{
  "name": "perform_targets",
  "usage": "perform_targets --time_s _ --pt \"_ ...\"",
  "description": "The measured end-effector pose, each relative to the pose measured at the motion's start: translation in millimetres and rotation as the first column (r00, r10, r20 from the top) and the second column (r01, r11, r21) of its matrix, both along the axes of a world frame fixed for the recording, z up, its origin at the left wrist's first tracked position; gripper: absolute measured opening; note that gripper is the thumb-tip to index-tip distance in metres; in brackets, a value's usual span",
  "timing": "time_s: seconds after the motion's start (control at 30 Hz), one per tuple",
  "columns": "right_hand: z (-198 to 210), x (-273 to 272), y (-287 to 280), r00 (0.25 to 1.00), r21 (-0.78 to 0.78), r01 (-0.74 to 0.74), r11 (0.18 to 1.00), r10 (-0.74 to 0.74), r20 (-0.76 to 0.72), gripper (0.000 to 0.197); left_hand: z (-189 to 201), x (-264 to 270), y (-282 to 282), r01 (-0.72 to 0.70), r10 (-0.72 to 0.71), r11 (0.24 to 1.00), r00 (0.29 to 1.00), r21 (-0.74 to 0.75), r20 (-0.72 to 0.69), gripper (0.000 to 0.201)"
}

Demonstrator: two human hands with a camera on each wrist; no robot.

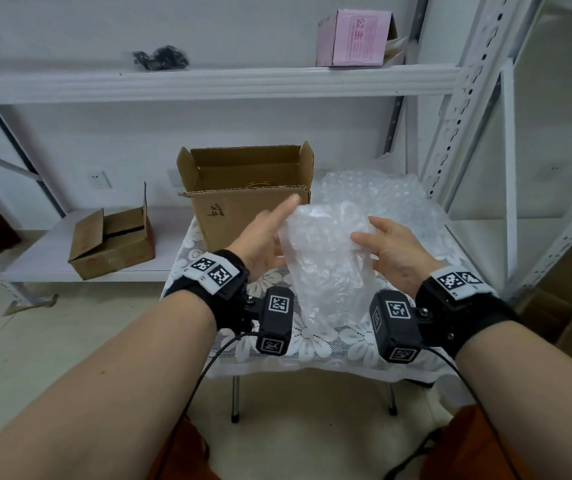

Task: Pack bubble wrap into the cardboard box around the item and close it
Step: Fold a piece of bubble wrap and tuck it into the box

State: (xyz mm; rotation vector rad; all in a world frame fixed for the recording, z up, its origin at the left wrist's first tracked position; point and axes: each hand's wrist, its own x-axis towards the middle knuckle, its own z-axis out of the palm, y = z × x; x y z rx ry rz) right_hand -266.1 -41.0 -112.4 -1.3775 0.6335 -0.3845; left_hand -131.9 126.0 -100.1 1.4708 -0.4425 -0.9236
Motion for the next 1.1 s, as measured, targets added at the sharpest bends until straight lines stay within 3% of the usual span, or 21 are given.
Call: perform_targets --time_s 0.1,0.33,0.5,0.6,0.7,0.87,1.0,1.1 --pt "1.8 0.1 3.1 0.999 0.009 0.022 1.000 -0.022 0.039 0.019 -3.9 -8.3 -0.1 0.080 -0.076 0.995 0.995 0.064 -0.063 0.064" --pt "0.6 -5.3 0.9 0.997 0.045 0.002 0.999 -0.005 0.074 0.026 -6.8 -10.7 1.8 0.051 -0.048 0.998 0.991 0.025 -0.127 0.024" --pt "2.5 -10.5 2.3 0.993 0.124 -0.100 0.987 0.091 0.073 0.014 -9.3 -9.7 1.2 -0.104 0.103 0.995 0.992 -0.005 -0.074 0.020" --pt "4.0 -13.4 3.0 0.983 0.140 -0.177 0.974 0.169 0.069 0.025 -13.7 -6.3 0.4 -0.199 0.198 0.980 0.978 -0.012 -0.065 0.031" --pt "5.6 -13.1 3.4 0.983 0.135 -0.164 0.977 0.152 0.099 0.012 -14.7 -5.3 1.7 -0.251 0.249 0.967 0.967 -0.033 -0.063 0.027" --pt "1.7 -9.9 1.0 0.984 0.198 -0.142 0.970 0.117 0.132 0.034 -17.1 -5.2 -0.5 -0.290 0.287 0.953 0.957 -0.081 -0.052 0.034" --pt "1.0 -9.3 2.8 0.983 0.253 -0.093 0.963 0.048 0.179 0.031 -9.7 -10.2 -1.6 -0.295 0.274 0.945 0.950 -0.145 -0.147 0.030" --pt "-3.4 -8.2 2.0 0.985 0.219 -0.002 0.976 -0.037 0.171 0.029 -4.6 -13.9 -0.7 -0.344 0.281 0.919 0.914 -0.192 -0.293 0.033"
